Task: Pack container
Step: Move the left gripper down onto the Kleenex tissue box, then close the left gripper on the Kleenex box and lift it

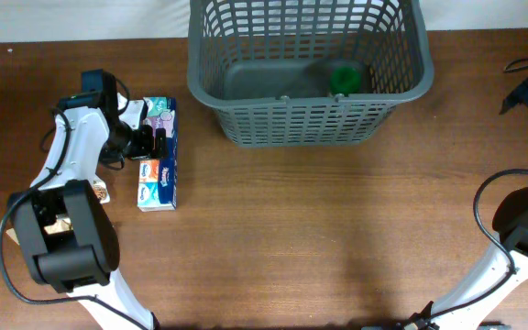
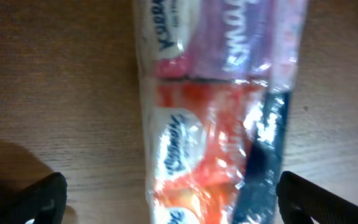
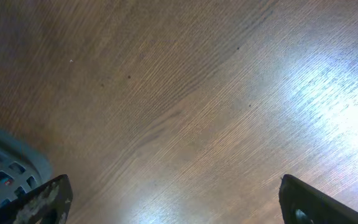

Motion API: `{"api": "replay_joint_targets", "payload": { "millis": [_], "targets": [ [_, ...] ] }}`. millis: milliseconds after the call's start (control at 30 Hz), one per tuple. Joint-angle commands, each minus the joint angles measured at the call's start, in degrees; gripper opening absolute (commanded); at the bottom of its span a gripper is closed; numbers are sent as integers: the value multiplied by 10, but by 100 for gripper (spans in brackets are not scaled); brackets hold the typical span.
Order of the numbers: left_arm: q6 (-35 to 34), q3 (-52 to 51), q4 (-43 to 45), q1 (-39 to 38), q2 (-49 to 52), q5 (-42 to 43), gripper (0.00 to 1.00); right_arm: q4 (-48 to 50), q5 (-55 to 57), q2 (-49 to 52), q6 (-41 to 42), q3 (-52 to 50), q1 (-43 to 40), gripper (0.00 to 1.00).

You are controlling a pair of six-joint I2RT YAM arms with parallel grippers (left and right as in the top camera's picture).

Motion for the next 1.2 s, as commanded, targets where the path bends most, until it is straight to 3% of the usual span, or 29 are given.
{"api": "replay_joint_targets", "payload": {
  "millis": [0,300,500,1167],
  "targets": [
    [-18,4,10,0,13,-11,99,0,-5,-7,6,-3,0,99],
    [-20,4,21,-49,13,-14,100,0,-5,-7,6,-3,0,99],
    [-38,4,25,-83,13,-87,100,0,-5,-7,6,-3,0,99],
    [-55,4,25,-66,45,-94,100,0,-5,-7,6,-3,0,99]
  ]
}}
